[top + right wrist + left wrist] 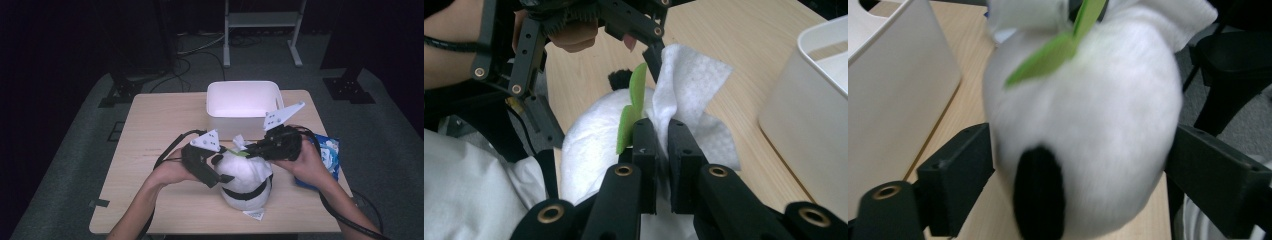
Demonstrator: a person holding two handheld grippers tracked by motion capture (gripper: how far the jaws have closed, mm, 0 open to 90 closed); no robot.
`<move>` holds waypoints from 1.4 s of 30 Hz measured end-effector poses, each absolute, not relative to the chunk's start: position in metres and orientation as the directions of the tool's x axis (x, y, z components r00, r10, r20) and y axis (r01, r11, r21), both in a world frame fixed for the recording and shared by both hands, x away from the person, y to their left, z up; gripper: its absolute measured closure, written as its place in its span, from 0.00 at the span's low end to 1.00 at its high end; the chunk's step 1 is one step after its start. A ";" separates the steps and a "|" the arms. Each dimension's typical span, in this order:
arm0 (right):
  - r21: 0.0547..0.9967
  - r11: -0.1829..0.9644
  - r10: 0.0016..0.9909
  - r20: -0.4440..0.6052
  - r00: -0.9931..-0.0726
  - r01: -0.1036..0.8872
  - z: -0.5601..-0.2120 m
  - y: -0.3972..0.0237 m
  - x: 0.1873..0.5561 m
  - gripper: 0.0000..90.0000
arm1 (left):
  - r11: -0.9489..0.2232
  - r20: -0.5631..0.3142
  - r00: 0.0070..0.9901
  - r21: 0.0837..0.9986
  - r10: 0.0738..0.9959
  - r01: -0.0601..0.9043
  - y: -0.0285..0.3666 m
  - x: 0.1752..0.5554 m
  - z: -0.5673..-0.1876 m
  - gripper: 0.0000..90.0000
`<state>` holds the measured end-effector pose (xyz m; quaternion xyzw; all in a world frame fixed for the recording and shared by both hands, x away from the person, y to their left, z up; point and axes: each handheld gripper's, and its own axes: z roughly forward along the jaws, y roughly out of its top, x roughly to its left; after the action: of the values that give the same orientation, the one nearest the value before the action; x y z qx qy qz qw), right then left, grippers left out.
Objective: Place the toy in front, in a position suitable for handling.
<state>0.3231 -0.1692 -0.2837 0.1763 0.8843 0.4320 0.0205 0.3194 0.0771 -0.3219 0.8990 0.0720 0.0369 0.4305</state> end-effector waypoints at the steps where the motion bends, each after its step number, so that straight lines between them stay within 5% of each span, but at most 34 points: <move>1: 0.774 0.557 0.333 0.124 -0.935 0.301 -0.285 -0.172 0.323 0.93 | -0.613 -0.003 0.987 0.784 0.163 0.103 0.078 0.321 -0.325 0.11; 5: 0.789 0.516 0.346 0.163 -0.924 0.332 -0.291 -0.188 0.324 0.93 | -0.586 -0.053 0.987 0.799 0.151 0.133 0.075 0.325 -0.340 0.10; 10: 0.801 0.493 0.345 0.178 -0.922 0.339 -0.288 -0.199 0.323 0.93 | -0.527 -0.071 0.989 0.840 0.129 0.129 0.073 0.326 -0.346 0.28; 14: 0.801 0.501 0.336 0.167 -0.927 0.326 -0.281 -0.197 0.322 0.93 | -0.538 -0.044 0.992 0.837 0.119 0.102 0.068 0.325 -0.341 0.33; 42: 0.737 0.618 0.301 0.099 -0.948 0.273 -0.272 -0.153 0.325 0.93 | -0.569 -0.047 0.988 0.813 0.146 0.122 0.065 0.326 -0.337 0.34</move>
<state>0.3248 -0.1529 -0.2723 0.1597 0.8993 0.4068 0.0173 0.3263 0.0646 -0.3373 0.8857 0.0757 0.0127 0.4580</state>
